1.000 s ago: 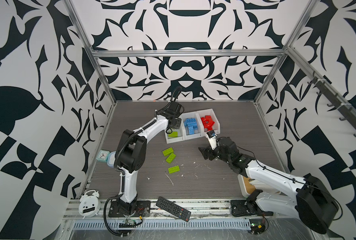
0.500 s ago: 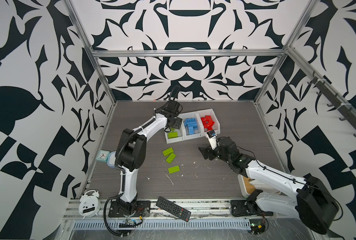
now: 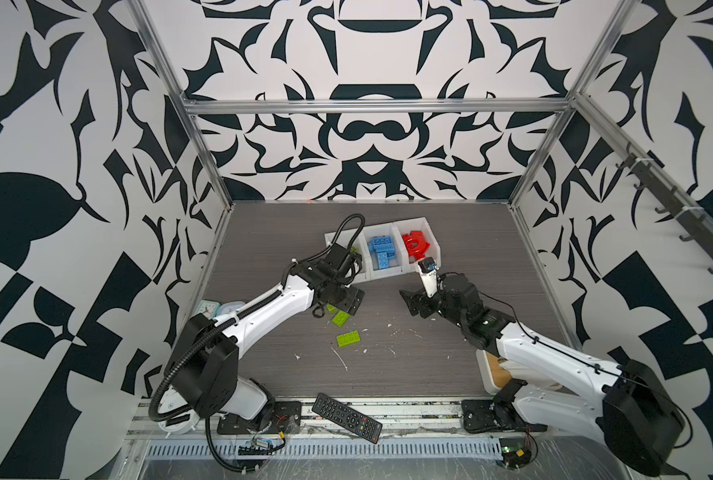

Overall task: Sort the legos into containers by color
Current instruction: 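Lift the lime-green brick and drop it into the green compartment with the left gripper, then lower the left gripper to a small lime-green brick and grasp it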

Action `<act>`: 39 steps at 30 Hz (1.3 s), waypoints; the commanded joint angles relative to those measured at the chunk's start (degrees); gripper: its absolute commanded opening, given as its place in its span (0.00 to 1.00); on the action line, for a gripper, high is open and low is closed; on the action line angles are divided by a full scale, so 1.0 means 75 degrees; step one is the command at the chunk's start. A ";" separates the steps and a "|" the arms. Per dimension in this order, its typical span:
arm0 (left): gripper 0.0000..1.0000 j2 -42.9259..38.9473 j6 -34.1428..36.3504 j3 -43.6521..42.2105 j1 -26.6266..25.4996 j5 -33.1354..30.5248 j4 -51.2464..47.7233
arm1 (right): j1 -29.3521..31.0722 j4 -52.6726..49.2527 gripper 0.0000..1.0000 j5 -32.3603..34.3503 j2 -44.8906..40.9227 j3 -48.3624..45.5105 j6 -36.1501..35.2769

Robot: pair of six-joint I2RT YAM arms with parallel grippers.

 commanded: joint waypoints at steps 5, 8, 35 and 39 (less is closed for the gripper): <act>0.79 0.0153 -0.0286 -0.0546 -0.0895 0.0148 -0.0241 | -0.0025 0.0265 0.86 0.0243 -0.0050 0.0064 -0.0057; 0.79 0.0528 -0.0255 -0.0499 -0.1098 0.0040 -0.0284 | -0.0025 0.0275 0.87 0.0324 -0.0045 0.0050 -0.0080; 0.68 0.1927 -0.0722 -0.0211 -0.1153 0.0034 -0.0615 | -0.0022 0.0217 0.87 0.0337 0.0110 0.0096 -0.0140; 0.69 0.1637 -0.0910 -0.0437 -0.1143 0.0123 -0.0709 | -0.0024 0.0229 0.87 0.0304 0.0171 0.0111 -0.0125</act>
